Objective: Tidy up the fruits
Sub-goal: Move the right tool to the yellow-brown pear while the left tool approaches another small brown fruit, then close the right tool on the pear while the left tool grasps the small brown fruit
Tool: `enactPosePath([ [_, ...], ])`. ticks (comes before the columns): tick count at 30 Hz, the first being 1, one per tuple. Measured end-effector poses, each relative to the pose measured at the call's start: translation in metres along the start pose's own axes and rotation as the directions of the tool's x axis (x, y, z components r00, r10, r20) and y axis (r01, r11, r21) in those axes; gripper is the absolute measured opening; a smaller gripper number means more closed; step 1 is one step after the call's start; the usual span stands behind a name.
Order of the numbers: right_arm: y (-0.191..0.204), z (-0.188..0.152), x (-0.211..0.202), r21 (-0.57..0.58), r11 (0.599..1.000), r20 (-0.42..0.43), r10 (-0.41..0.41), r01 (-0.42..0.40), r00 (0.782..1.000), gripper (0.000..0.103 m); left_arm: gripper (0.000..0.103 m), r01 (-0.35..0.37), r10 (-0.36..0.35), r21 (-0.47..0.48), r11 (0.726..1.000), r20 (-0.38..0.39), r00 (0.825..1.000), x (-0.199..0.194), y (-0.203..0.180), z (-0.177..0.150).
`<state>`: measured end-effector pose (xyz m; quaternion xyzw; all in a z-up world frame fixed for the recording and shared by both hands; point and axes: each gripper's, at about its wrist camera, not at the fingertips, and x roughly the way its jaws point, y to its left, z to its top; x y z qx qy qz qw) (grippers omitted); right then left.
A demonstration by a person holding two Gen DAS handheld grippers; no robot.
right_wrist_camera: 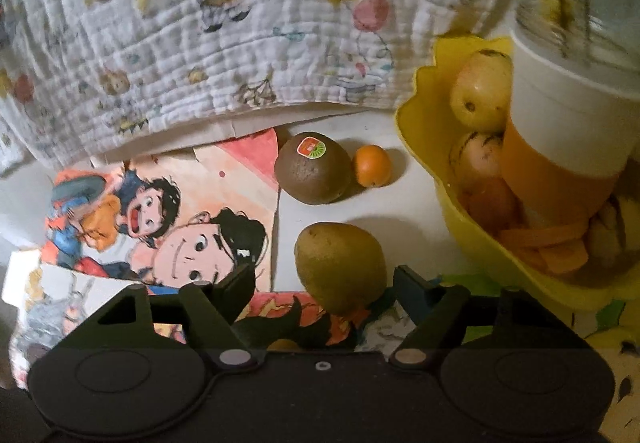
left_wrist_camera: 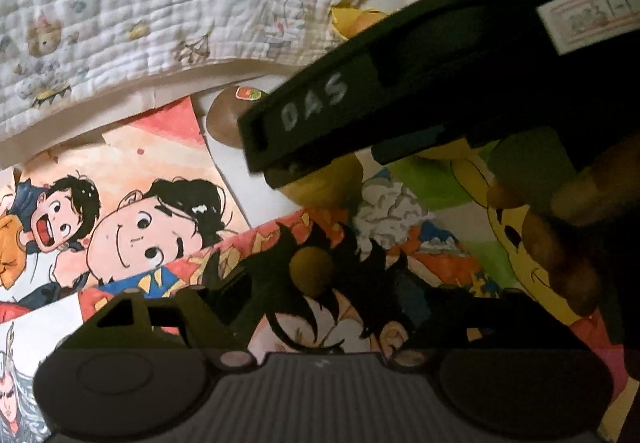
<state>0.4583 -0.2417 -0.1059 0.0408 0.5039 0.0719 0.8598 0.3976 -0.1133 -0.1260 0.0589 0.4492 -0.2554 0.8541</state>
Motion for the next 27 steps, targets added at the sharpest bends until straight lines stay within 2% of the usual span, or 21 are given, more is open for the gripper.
enactPosePath([
  [7,0.007,0.008,0.018,-0.059,0.995,-0.035,-0.076,0.074,0.996,0.064,0.059,-0.003,0.003,-0.003,1.0,0.022,1.0,0.007,0.005,0.002],
  [12,0.008,0.012,0.029,-0.082,0.993,-0.066,-0.088,0.082,0.994,0.063,0.046,-0.002,0.002,-0.015,1.0,0.016,1.0,0.012,0.007,0.0],
  [19,0.007,0.017,0.04,-0.087,0.993,-0.104,-0.09,0.081,0.991,0.061,0.033,-0.004,0.004,-0.047,0.999,-0.001,1.0,0.019,0.013,0.0],
  [20,0.008,0.017,0.042,-0.089,0.993,-0.111,-0.09,0.08,0.99,0.061,0.029,-0.004,0.004,-0.05,0.999,-0.003,1.0,0.02,0.013,0.0],
  [27,0.007,0.017,0.044,-0.095,0.993,-0.119,-0.081,0.07,0.99,0.059,0.028,-0.001,0.001,-0.054,0.999,-0.007,1.0,0.015,0.017,-0.004],
])
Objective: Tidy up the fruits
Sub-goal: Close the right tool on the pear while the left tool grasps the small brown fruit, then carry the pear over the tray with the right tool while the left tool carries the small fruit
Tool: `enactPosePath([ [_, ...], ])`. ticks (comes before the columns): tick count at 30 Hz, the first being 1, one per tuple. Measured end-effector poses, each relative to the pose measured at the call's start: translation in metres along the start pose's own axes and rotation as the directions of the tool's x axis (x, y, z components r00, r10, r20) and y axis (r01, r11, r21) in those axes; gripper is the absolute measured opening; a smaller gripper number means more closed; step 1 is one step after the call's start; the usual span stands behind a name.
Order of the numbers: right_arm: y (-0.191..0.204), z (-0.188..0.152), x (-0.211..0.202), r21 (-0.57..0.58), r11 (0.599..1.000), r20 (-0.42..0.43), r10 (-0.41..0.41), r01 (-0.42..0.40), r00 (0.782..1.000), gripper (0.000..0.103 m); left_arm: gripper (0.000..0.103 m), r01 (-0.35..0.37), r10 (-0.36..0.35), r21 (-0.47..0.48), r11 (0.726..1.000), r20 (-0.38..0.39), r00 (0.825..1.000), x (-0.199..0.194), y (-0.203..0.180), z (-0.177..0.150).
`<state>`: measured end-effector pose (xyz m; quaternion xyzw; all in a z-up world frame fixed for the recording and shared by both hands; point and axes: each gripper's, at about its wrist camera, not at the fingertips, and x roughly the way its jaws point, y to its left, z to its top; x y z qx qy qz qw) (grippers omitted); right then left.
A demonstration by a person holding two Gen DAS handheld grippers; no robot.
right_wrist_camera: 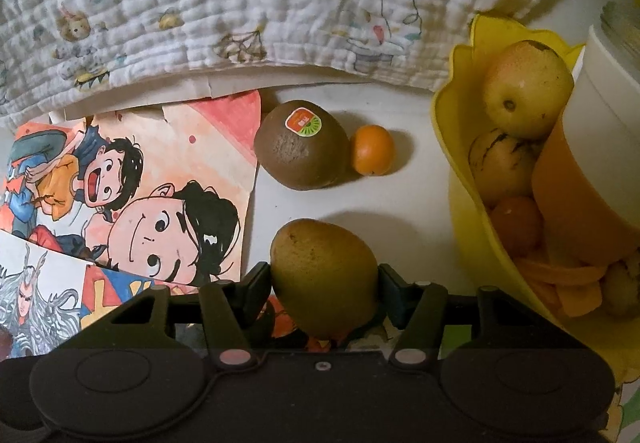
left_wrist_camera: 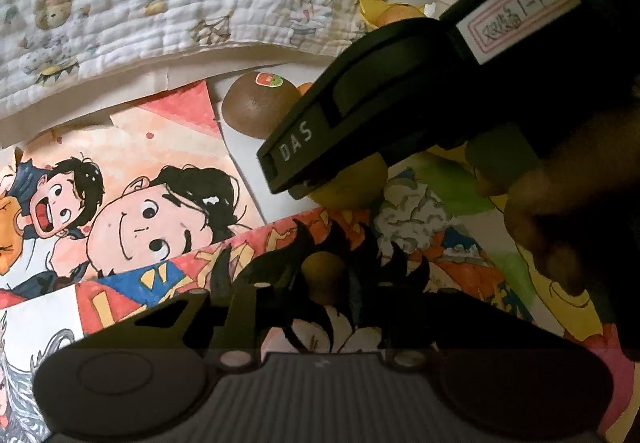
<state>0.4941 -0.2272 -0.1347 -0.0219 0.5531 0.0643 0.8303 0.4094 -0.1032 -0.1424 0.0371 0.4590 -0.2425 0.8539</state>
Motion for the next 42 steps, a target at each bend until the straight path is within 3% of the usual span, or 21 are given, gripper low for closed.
enactPosePath([
  [13,0.003,-0.023,-0.024,-0.003,0.999,0.017,0.055,-0.055,0.998,0.058,0.028,-0.02,0.019,-0.057,0.998,-0.03,0.999,-0.031,0.008,-0.011],
  [22,-0.001,-0.051,-0.06,-0.009,0.997,0.052,0.079,-0.078,0.996,0.058,0.028,-0.038,0.034,-0.068,0.997,-0.06,0.998,-0.062,-0.013,-0.025],
  [32,-0.011,-0.099,-0.099,-0.028,0.992,0.074,0.124,-0.122,0.99,0.059,0.028,-0.054,0.046,-0.108,0.993,-0.073,0.996,-0.093,-0.038,-0.058],
  [42,-0.005,-0.162,-0.131,-0.09,0.98,0.042,0.184,-0.18,0.982,0.059,0.028,-0.065,0.059,-0.111,0.992,-0.06,0.996,-0.126,-0.063,-0.095],
])
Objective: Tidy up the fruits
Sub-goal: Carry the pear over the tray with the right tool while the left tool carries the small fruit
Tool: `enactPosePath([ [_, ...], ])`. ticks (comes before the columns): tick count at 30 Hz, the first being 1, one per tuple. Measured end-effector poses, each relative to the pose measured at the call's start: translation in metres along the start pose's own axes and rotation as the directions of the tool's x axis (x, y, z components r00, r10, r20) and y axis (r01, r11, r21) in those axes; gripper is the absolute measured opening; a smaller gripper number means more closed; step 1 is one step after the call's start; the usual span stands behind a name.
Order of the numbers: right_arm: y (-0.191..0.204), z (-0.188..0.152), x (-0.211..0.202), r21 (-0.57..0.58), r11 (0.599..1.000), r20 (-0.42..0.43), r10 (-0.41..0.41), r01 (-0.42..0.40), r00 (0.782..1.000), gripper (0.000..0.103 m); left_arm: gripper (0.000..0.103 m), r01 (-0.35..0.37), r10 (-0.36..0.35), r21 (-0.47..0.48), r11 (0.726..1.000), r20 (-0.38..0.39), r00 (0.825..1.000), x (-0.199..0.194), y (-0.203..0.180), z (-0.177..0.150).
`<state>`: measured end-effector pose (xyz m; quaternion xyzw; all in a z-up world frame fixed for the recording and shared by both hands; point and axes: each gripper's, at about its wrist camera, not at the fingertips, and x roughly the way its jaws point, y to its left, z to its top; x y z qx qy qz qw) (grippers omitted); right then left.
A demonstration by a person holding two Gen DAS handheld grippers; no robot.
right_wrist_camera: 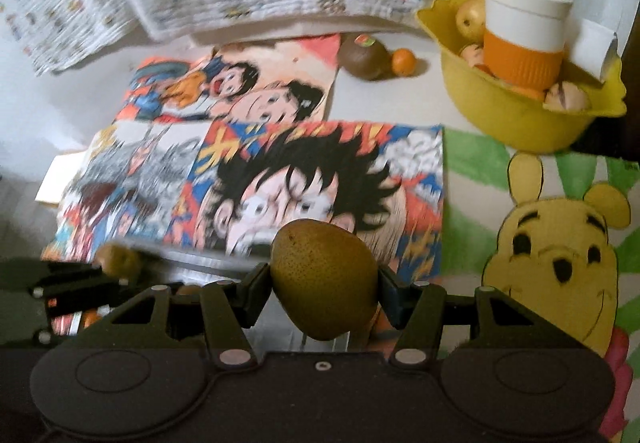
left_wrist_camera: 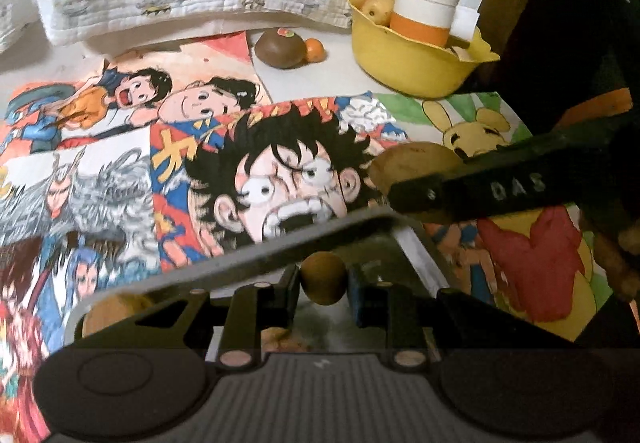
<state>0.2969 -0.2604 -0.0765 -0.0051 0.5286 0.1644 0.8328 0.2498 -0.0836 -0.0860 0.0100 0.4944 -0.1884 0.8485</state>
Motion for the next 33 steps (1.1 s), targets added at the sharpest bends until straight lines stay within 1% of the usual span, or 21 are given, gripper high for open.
enactPosePath([
  [5,0.005,-0.03,-0.013,-0.015,1.0,-0.017,0.013,-0.013,1.0,0.059,0.028,-0.016,0.016,-0.01,1.0,-0.012,1.0,-0.007,-0.005,-0.017],
  [9,0.006,-0.051,-0.023,-0.04,0.999,-0.029,0.012,-0.013,0.999,0.059,0.028,-0.024,0.024,-0.001,1.0,-0.011,1.0,-0.013,-0.009,-0.025],
  [16,0.009,-0.077,-0.032,-0.081,0.996,-0.054,0.016,-0.021,0.998,0.059,0.028,-0.007,0.007,0.052,0.999,-0.007,1.0,-0.016,-0.014,-0.031],
  [20,0.012,-0.087,-0.034,-0.114,0.993,-0.072,0.027,-0.035,0.997,0.059,0.028,0.015,-0.014,0.114,0.993,-0.011,1.0,-0.014,-0.018,-0.033],
  [23,0.018,-0.093,-0.035,-0.153,0.987,-0.081,0.033,-0.045,0.996,0.059,0.028,0.029,-0.025,0.192,0.981,-0.024,0.999,-0.01,-0.024,-0.032],
  [25,0.023,-0.095,-0.035,-0.18,0.982,-0.083,0.034,-0.048,0.996,0.059,0.028,0.021,-0.013,0.264,0.964,-0.03,0.999,-0.006,-0.03,-0.031],
  [27,0.03,-0.098,-0.036,-0.228,0.973,-0.08,0.027,-0.045,0.996,0.059,0.028,0.018,-0.008,0.316,0.949,-0.033,0.999,-0.002,-0.035,-0.03],
  [30,0.043,-0.104,-0.034,-0.317,0.948,-0.081,0.01,-0.036,0.997,0.059,0.028,0.028,-0.008,0.363,0.931,-0.057,0.998,0.003,-0.039,-0.028],
  [33,0.053,-0.112,-0.031,-0.382,0.923,-0.095,0.001,-0.037,0.995,0.059,0.028,0.034,-0.004,0.403,0.915,-0.077,0.997,0.008,-0.04,-0.028],
])
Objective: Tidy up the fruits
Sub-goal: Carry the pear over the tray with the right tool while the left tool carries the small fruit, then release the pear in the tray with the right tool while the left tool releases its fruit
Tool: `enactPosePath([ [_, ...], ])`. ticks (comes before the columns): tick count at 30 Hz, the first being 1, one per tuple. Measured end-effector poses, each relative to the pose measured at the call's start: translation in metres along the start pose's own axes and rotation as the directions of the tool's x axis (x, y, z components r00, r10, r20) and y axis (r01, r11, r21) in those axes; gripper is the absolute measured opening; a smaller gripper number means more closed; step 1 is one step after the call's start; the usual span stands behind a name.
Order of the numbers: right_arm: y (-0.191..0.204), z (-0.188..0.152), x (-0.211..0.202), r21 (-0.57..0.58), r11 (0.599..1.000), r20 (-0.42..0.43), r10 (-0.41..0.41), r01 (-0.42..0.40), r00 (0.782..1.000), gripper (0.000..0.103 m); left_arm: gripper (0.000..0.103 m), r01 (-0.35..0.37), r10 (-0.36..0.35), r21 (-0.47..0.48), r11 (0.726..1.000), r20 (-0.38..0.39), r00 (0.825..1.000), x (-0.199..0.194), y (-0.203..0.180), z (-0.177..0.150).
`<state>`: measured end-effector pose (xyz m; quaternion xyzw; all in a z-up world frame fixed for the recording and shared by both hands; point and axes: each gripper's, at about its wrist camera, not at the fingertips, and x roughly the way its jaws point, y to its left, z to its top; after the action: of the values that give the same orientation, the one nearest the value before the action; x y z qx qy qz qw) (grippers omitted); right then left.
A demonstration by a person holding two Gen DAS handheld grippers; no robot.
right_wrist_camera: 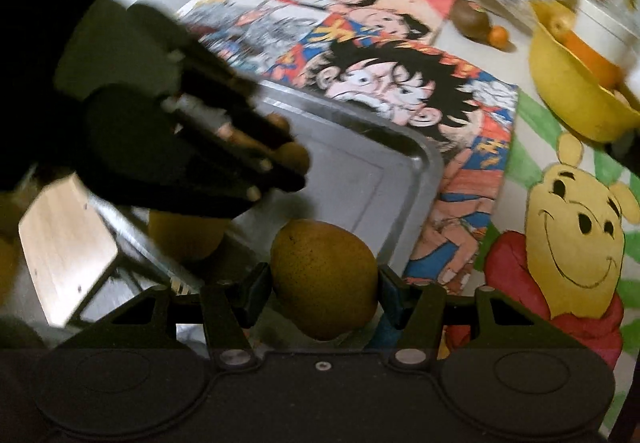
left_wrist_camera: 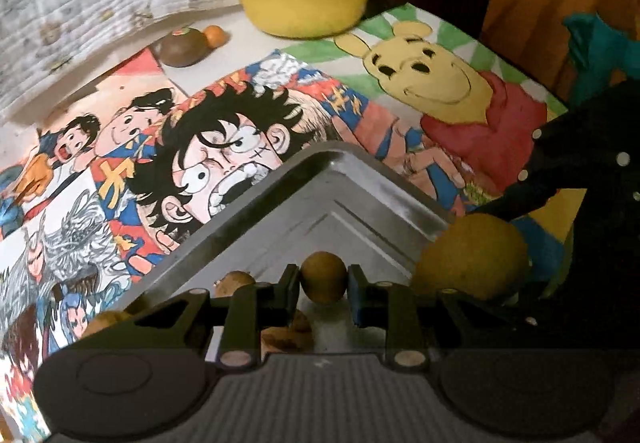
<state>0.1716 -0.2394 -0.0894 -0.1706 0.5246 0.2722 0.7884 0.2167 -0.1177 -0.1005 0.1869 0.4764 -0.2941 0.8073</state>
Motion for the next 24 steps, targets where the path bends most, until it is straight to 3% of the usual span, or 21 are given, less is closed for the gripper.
enactPosePath([
  [9,0.009,-0.01,0.012,-0.019,1.0,-0.037,0.0,-0.001,0.999,0.059,0.028,0.01,-0.007,0.062,0.998,-0.051,0.999,0.012,0.002,0.002],
  [19,0.009,-0.01,0.011,0.004,1.0,-0.035,-0.013,0.013,0.999,0.06,0.03,0.019,-0.014,0.065,0.998,-0.081,0.997,0.016,-0.005,0.002],
  [22,0.007,-0.012,0.011,0.011,1.0,-0.051,-0.012,0.013,0.999,0.062,0.043,0.023,-0.019,0.045,0.999,-0.08,0.997,0.013,-0.006,0.003],
  [24,0.006,-0.014,0.009,0.019,1.0,-0.054,-0.02,0.021,0.998,0.063,0.064,0.014,-0.011,0.044,0.999,-0.063,0.998,0.008,-0.009,0.002],
])
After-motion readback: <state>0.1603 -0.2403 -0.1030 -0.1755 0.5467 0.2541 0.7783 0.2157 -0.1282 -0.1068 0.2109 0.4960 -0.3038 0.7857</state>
